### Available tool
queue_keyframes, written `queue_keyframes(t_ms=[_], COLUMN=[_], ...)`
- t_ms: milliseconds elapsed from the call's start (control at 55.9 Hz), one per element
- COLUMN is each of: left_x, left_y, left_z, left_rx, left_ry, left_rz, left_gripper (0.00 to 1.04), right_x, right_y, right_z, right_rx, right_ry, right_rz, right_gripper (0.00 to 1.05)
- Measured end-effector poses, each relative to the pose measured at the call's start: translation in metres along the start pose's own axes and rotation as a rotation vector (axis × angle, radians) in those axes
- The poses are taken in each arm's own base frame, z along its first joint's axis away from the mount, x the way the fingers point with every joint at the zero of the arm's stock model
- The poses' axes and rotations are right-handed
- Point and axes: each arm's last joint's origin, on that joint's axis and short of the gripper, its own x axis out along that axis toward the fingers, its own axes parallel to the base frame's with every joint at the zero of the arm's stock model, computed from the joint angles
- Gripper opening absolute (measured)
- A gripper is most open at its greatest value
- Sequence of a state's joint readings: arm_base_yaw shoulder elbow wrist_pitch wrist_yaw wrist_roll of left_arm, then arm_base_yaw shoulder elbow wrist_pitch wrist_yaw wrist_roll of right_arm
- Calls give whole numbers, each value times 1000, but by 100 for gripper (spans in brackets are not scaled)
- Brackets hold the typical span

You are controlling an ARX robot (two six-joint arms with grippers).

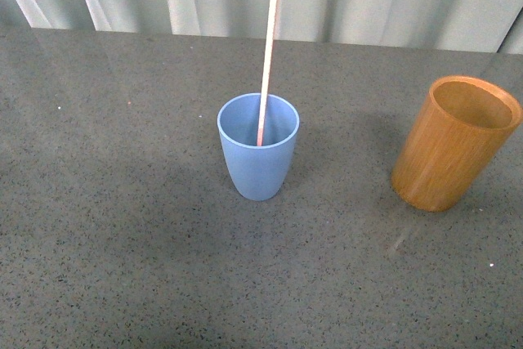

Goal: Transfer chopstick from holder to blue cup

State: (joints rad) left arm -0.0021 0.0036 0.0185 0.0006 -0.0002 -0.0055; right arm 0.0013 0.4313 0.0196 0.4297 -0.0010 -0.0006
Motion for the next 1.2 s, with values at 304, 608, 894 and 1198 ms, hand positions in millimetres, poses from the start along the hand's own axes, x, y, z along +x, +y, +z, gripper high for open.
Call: queue_keyframes(t_ms=[304, 608, 894, 1198], left_x=[0, 0, 0, 0], left_y=[0, 0, 0, 0], left_z=[0, 0, 0, 0], left_rx=[0, 0, 0, 0], left_ry=[0, 0, 0, 0], left_rz=[0, 0, 0, 0], left_gripper=[4, 4, 4, 8], right_x=[-9, -15, -28, -29], right_y=[0, 0, 0, 0], right_z=[1, 1, -2, -2], right_rx=[0, 0, 1, 0], right_ry=[-5, -5, 6, 0], right_rz=[0, 0, -2, -1], right_gripper=[1, 1, 1, 2])
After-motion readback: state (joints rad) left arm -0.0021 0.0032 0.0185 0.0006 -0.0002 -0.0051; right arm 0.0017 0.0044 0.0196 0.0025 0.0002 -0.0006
